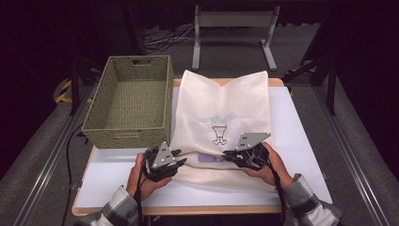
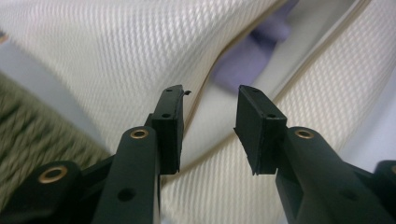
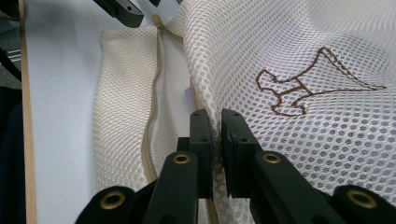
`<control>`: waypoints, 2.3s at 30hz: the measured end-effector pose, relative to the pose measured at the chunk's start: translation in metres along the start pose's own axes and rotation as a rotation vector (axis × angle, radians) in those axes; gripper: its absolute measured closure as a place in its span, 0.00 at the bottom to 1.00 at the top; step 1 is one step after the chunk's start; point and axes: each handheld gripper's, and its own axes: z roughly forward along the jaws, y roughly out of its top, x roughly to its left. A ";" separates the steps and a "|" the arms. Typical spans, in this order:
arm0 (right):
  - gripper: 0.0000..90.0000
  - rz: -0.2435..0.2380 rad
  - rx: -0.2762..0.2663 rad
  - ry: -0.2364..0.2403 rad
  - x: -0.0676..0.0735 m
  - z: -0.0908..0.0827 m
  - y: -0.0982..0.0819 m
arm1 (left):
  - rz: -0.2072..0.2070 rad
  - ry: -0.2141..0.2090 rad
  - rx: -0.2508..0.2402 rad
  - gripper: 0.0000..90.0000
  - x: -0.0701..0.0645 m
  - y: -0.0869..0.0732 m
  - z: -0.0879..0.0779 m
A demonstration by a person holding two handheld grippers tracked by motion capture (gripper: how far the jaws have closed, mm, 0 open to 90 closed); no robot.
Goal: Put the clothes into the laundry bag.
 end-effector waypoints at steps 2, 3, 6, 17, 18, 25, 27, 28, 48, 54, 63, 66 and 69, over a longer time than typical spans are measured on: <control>0.93 0.001 0.000 -0.006 0.000 -0.001 0.000 | -0.017 0.009 0.028 0.62 0.003 -0.010 -0.001; 0.93 0.003 -0.002 -0.008 -0.001 -0.001 0.000 | -0.029 0.004 0.030 0.59 0.004 -0.012 -0.001; 0.94 0.002 -0.006 -0.016 -0.001 -0.002 0.000 | -0.084 0.001 0.045 0.46 0.009 -0.021 -0.003; 0.97 0.003 -0.057 -0.068 -0.003 -0.012 -0.002 | -0.178 -0.053 0.116 0.24 0.014 -0.030 0.008; 0.97 0.005 -0.063 -0.072 -0.004 -0.013 -0.003 | -0.184 -0.065 0.124 0.24 0.014 -0.030 0.010; 0.96 0.006 -0.095 -0.086 -0.004 -0.020 -0.005 | -0.177 -0.095 0.151 0.58 0.018 -0.031 0.012; 0.96 -0.002 -0.093 -0.089 -0.002 -0.020 -0.006 | -0.196 -0.116 0.156 0.70 0.019 -0.032 0.011; 0.95 -0.004 -0.091 -0.086 -0.001 -0.019 -0.007 | -0.199 -0.123 0.154 0.77 0.020 -0.032 0.011; 0.60 0.040 -0.066 -0.091 -0.003 -0.008 -0.010 | -0.222 -0.087 0.026 0.93 0.023 -0.030 -0.009; 0.53 0.032 -0.086 -0.126 -0.003 -0.014 -0.007 | -0.205 -0.080 0.020 0.93 0.022 -0.028 -0.010; 0.46 0.010 -0.126 -0.146 -0.002 -0.026 0.001 | -0.179 -0.072 -0.002 0.94 0.022 -0.028 -0.012; 0.45 0.019 -0.134 -0.163 -0.003 -0.027 0.001 | -0.165 -0.068 0.005 0.94 0.020 -0.027 -0.011; 0.43 0.019 -0.128 -0.170 -0.003 -0.026 0.001 | -0.141 -0.061 0.010 0.94 0.018 -0.026 -0.010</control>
